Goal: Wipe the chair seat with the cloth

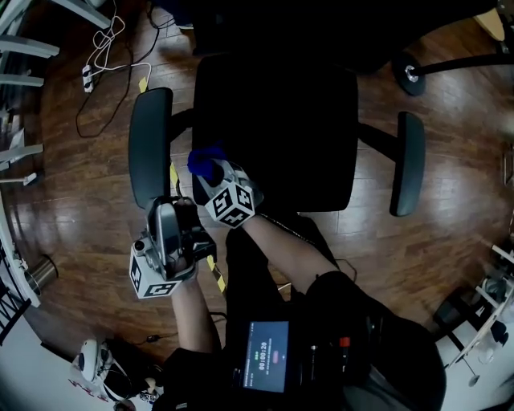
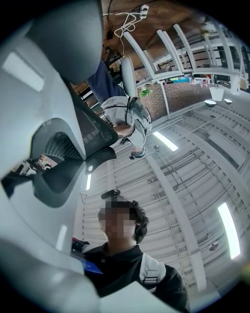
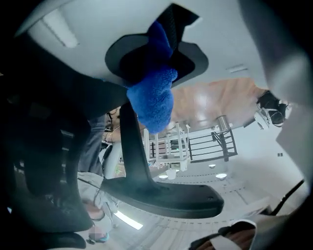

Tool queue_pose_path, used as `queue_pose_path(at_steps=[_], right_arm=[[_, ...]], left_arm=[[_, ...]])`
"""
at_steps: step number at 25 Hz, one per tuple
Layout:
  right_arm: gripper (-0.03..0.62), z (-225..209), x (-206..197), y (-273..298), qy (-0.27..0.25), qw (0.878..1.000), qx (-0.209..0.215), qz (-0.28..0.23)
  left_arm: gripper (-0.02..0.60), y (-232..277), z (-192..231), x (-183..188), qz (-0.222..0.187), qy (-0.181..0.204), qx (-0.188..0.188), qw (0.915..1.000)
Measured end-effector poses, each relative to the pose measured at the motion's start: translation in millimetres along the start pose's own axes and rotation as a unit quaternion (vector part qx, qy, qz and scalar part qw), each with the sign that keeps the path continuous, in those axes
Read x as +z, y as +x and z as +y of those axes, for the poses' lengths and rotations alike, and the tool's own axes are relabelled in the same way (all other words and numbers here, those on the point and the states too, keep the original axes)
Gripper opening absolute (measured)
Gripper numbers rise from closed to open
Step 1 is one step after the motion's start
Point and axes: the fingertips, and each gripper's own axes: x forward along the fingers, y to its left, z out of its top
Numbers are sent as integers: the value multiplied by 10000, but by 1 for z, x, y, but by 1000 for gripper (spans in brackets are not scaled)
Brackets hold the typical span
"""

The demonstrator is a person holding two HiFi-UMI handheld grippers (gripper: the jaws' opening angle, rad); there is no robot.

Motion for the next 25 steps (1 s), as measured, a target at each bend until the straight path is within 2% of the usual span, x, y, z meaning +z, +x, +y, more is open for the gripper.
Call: queue_pose_path(at_steps=[3,7,10,13,16,22,24,25], right_arm=[[97,-26,-20,-13,295,9992,-256,121],[96,-94,-94,-80,778,9905,-1005,521],[97,-152,-155,-166,945,9762,-1795,773],[95,-197,-189,-242,1175,9555,-2524,972],[96,-220,-202,-276,1372,9405,-2938,1020],[97,-228,-201,-276,1623,9253,-3294,948],[97,-224,-196,-274,1649,9244,-3316,913],[97,-218,-189,-269,1645,9276,-3245,846]], left_arm=[[-6,2,3,-2,-32,-50,-3,10000],[-6,11,4,-1,-69,-33,-82,9999],[-6,18,4,-2,-95,-43,-120,9999],[-6,26,4,-6,-73,-52,-168,9998],[-6,32,2,-10,-42,-62,-206,9998],[-6,34,1,-9,-41,-45,-212,9998],[-6,32,-1,-9,-47,-25,-198,9998],[-6,31,-2,-8,-49,-12,-186,9998]])
